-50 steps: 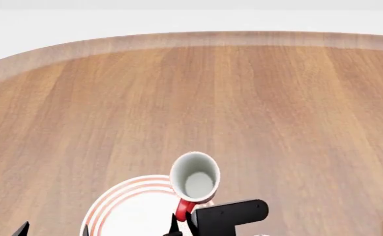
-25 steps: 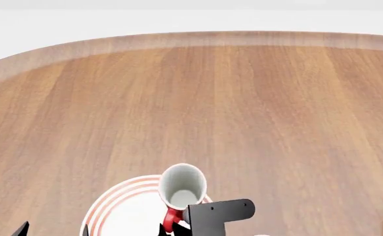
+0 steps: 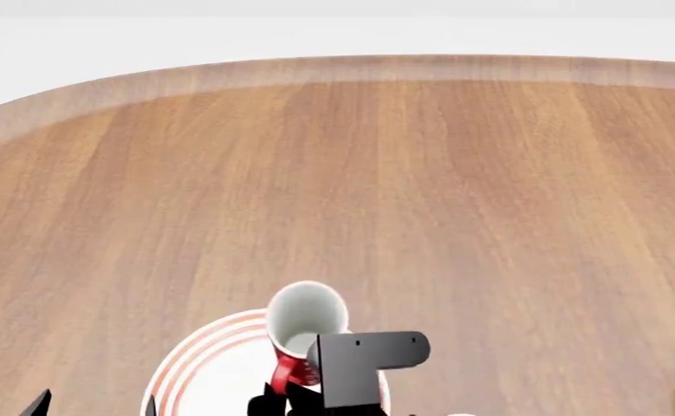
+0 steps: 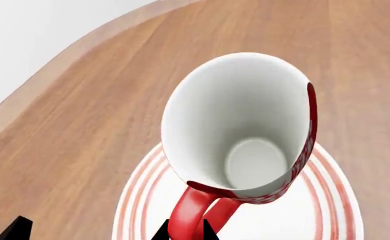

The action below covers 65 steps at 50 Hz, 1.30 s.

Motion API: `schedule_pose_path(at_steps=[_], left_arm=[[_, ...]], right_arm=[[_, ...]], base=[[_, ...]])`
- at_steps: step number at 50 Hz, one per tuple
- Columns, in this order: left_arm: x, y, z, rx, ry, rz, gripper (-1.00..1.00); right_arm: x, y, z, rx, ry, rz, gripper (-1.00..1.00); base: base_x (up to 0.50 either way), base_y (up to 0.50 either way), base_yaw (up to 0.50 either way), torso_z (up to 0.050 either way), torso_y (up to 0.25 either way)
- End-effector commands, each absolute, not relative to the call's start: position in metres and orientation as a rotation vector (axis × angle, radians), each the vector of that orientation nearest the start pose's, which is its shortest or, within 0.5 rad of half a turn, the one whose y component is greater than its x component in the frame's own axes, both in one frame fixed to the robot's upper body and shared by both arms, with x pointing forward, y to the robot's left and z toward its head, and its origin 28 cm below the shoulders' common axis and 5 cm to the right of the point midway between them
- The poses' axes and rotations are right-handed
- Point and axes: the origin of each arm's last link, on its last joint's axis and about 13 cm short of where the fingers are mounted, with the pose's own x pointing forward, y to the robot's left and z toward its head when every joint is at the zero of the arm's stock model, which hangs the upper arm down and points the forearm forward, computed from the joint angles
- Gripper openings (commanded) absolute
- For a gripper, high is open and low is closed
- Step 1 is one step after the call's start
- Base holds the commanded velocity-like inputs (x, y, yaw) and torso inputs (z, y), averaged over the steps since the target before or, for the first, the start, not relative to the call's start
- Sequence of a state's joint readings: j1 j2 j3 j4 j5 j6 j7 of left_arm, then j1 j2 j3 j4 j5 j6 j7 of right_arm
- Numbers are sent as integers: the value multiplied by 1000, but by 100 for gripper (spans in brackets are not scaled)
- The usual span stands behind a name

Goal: Put the red mug on the left plate.

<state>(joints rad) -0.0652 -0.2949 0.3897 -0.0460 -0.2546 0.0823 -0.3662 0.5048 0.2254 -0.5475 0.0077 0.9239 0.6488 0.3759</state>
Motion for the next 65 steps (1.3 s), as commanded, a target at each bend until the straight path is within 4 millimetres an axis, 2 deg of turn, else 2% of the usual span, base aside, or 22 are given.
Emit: schedule_pose_path(at_steps=[1, 27, 50, 65], left_arm=[[211, 204, 10, 43, -4, 3, 100], [211, 204, 10, 45, -6, 3, 100], [210, 204, 10, 48, -7, 3, 100], [211, 204, 10, 46, -5, 4, 100]], right_arm=[[272, -19, 74, 195, 497, 393, -100], [289, -6, 54, 186, 518, 398, -100], [292, 1, 40, 185, 555, 408, -100], [292, 5, 37, 182, 570, 416, -100]], base=[[0, 0, 0, 0, 0], [0, 0, 0, 0, 0], [0, 0, 0, 0, 0], [0, 0, 0, 0, 1]])
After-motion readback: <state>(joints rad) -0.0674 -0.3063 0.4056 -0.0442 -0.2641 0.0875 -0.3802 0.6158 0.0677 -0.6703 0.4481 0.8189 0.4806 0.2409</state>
